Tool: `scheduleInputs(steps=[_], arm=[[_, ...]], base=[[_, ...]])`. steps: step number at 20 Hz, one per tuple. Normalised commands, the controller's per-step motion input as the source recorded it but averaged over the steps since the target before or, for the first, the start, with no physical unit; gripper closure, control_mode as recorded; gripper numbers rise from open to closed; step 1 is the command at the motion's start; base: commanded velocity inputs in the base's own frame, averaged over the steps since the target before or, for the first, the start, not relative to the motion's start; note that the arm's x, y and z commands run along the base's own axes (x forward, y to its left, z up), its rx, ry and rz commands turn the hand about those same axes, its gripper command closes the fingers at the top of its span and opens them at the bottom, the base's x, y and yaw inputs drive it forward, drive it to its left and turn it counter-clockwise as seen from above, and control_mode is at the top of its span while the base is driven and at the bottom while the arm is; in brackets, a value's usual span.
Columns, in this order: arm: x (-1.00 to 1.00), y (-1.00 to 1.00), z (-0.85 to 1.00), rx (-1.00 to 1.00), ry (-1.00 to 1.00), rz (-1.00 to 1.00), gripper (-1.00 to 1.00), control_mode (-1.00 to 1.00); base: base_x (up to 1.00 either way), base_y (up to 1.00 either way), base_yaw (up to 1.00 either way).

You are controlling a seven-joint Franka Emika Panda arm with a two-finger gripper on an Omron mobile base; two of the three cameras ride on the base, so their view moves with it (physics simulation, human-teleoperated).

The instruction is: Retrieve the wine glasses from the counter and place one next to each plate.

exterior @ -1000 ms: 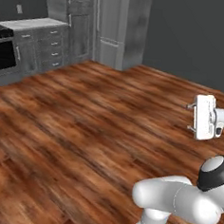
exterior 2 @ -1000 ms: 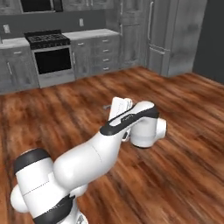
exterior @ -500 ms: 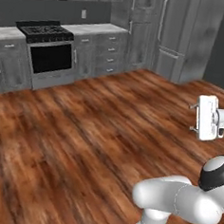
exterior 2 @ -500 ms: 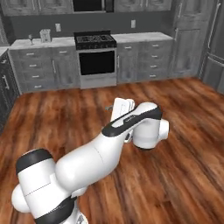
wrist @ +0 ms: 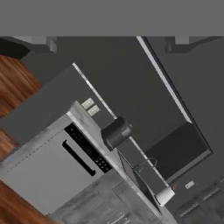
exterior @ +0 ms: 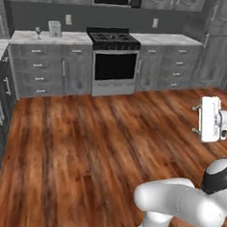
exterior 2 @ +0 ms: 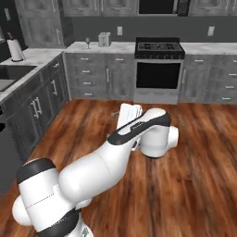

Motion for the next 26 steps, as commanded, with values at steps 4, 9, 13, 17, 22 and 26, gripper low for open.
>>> scheduleInputs(steps=[4,9,13,17,22,26], arm=[[0.0,0.0,0.0,0.0,0.0,0.0,-1.0,1.0],[0.0,0.0,0.0,0.0,0.0,0.0,-1.0,1.0],[0.0,0.0,0.0,0.0,0.0,0.0,-1.0,1.0],[0.0,0.0,0.0,0.0,0.0,0.0,-1.0,1.0],[0.0,0.0,0.0,0.0,0.0,0.0,-1.0,1.0],[0.0,0.0,0.0,0.0,0.0,0.0,-1.0,1.0]], base=[[1.0,0.0,0.29],[1.0,-0.01,0.23],[1.0,0.0,0.19],[1.0,0.0,0.17],[1.0,0.01,0.12],[1.0,0.4,0.01]])
